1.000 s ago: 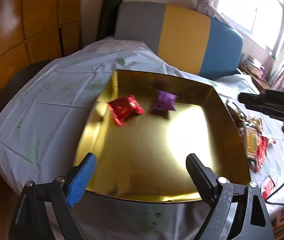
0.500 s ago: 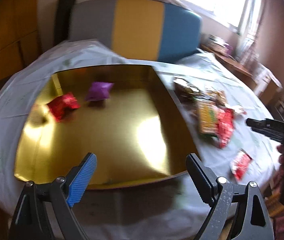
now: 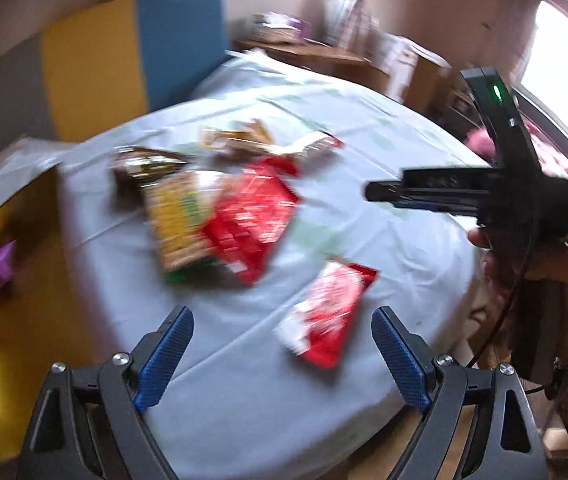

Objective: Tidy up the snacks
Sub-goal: 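Grasp the red-and-white printed candy with the left tool while the right tool reaches the large red bag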

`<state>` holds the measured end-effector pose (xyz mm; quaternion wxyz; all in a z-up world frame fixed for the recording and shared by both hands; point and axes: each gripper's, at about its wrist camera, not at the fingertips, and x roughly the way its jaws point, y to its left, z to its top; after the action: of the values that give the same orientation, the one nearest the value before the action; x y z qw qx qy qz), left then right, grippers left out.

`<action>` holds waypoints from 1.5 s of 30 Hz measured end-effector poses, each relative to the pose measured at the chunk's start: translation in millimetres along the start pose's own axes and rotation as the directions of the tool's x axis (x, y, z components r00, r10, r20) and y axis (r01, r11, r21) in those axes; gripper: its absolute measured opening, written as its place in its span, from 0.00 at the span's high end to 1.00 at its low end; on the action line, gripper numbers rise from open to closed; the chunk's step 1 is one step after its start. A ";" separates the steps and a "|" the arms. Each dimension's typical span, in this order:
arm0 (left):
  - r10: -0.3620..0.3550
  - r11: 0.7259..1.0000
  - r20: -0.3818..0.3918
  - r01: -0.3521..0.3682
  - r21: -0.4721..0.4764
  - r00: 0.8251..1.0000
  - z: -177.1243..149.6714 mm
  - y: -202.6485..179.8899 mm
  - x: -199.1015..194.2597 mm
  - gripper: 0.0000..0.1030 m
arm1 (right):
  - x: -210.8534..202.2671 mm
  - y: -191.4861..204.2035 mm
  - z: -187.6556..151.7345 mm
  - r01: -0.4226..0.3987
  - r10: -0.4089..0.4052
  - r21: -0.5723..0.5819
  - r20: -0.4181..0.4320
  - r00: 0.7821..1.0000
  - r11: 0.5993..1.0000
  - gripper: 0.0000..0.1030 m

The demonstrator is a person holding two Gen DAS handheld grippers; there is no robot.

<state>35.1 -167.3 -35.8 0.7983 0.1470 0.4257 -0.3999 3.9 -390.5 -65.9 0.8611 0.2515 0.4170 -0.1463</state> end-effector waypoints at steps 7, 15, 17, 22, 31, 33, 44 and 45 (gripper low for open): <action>-0.040 0.987 -0.094 0.053 0.149 0.995 16.3 -29.2 57.7 0.14 | -9.0 -18.3 4.8 -0.010 0.009 0.040 0.027 1.000 0.999 0.59; -0.065 0.964 -0.077 0.083 0.254 0.995 0.8 -44.2 69.6 0.47 | -6.7 -20.7 7.2 -0.032 0.031 0.050 0.025 0.999 0.998 0.59; -0.067 0.970 -0.063 0.080 0.232 0.996 -0.7 -40.7 66.3 0.57 | -3.6 -16.5 6.8 -0.048 0.047 0.047 0.019 0.999 0.998 0.59; -0.071 0.984 -0.027 0.074 0.161 0.997 -13.7 -21.0 53.1 0.65 | 11.6 5.6 4.0 -0.101 0.101 0.018 -0.028 0.994 0.995 0.59; -0.002 0.995 0.022 0.000 0.104 1.000 -38.2 -2.0 33.7 0.65 | 51.6 61.2 13.4 -0.208 0.206 0.000 -0.138 0.969 0.978 0.59; 0.007 0.996 0.032 -0.010 0.093 0.999 -42.6 1.1 30.3 0.65 | 60.0 69.8 17.6 -0.223 0.223 0.019 -0.152 0.963 0.975 0.59; 0.032 0.998 0.072 -0.036 0.061 0.997 -66.5 3.2 9.8 0.65 | 82.0 108.3 28.9 -0.090 0.084 -0.024 -0.189 0.978 0.996 0.37; 0.037 0.997 0.074 -0.042 0.061 0.997 -68.2 2.8 8.3 0.65 | 82.4 107.2 29.2 -0.047 0.037 -0.045 -0.189 0.981 0.998 0.37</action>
<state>1.5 -130.5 -83.2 0.8162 0.1655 0.3806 -0.4021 122.4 -321.1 -82.4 0.8267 0.2516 0.4946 -0.0933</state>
